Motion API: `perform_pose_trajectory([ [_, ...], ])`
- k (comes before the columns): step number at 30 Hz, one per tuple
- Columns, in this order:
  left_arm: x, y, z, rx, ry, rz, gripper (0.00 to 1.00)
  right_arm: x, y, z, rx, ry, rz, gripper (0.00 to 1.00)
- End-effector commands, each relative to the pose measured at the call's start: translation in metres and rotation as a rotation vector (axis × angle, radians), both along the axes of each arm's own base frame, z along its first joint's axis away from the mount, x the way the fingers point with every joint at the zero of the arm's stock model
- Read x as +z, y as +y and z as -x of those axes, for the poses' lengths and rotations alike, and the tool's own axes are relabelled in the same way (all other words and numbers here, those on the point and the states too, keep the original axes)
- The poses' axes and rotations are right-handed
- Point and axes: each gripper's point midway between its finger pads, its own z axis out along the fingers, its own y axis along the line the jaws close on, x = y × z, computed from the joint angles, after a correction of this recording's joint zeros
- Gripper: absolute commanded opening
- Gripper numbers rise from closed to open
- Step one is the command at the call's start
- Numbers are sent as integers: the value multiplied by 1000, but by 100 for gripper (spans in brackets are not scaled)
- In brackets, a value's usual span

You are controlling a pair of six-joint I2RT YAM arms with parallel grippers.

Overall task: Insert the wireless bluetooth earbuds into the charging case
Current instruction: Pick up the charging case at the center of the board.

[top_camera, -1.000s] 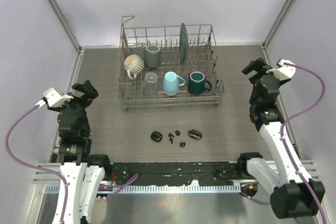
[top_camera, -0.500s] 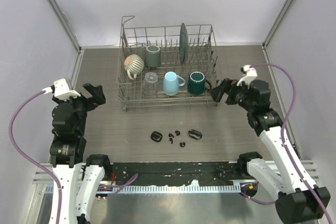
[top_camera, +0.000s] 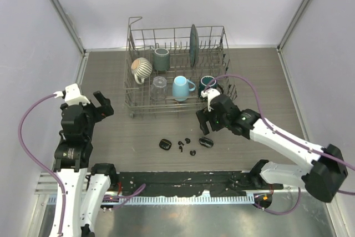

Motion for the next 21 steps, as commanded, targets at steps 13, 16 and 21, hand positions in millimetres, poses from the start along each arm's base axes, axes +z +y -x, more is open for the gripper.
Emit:
perform_pose_trajectory([
  [13, -3, 5, 0, 8, 16, -36, 100, -66, 8, 16, -217, 193, -77, 80],
  [16, -2, 5, 0, 11, 14, -38, 100, -76, 10, 24, -210, 217, -106, 80],
  [21, -4, 5, -2, 6, 21, -43, 100, -88, 16, 36, -163, 243, -156, 80],
])
